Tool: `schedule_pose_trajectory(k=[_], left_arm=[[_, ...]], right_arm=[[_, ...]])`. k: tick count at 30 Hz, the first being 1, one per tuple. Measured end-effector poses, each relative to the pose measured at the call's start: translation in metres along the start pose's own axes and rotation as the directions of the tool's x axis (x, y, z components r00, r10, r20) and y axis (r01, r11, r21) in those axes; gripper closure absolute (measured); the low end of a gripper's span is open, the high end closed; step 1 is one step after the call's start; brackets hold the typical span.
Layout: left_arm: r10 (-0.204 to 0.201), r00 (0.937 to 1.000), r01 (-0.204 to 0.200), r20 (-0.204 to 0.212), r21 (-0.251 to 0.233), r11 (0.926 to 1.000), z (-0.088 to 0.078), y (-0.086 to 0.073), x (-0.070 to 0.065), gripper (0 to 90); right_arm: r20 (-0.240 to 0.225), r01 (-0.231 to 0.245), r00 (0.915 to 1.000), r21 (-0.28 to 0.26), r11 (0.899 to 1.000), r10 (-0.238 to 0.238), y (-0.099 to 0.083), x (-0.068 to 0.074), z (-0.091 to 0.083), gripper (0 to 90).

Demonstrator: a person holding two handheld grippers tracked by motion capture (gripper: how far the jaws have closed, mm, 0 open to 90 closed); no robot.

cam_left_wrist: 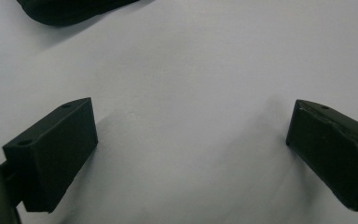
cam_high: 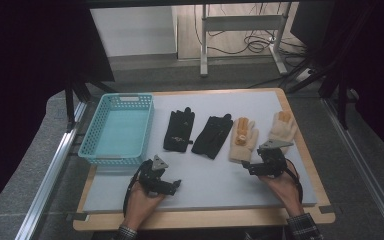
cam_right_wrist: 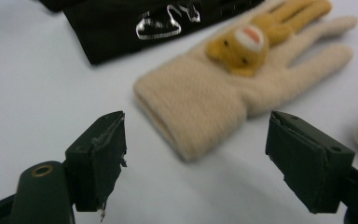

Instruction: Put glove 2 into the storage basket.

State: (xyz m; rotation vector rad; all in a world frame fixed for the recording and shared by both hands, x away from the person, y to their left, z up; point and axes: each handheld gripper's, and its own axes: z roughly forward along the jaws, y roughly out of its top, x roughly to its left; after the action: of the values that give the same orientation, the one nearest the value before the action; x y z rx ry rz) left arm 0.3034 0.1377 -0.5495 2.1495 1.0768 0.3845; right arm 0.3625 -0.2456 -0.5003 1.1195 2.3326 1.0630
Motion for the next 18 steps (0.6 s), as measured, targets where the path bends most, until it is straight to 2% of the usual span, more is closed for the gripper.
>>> schedule_pose_trajectory(k=[2,9,13,18], left_arm=[[0.001,1.0,-0.001,0.0,0.0,1.0,0.0,0.0,0.0,2.1],[0.004,1.0,-0.004,-0.002,0.0,1.0,0.0,0.0,0.0,2.2],[0.004,1.0,-0.004,-0.002,-0.001,1.0,0.0,0.0,0.0,2.3],[0.005,1.0,-0.005,-0.002,-0.001,1.0,0.0,0.0,0.0,2.4]], right_arm=[[-0.015,-0.014,0.9998,-0.011,1.0,0.014,0.007,0.001,0.003,19.9],[-0.032,-0.013,0.9994,-0.017,1.0,0.012,0.026,0.004,0.015,20.1],[-0.039,-0.003,0.9992,-0.006,1.0,0.003,0.038,0.006,0.025,22.8],[-0.063,-0.007,0.998,-0.011,1.0,0.006,0.054,0.007,0.038,31.5]])
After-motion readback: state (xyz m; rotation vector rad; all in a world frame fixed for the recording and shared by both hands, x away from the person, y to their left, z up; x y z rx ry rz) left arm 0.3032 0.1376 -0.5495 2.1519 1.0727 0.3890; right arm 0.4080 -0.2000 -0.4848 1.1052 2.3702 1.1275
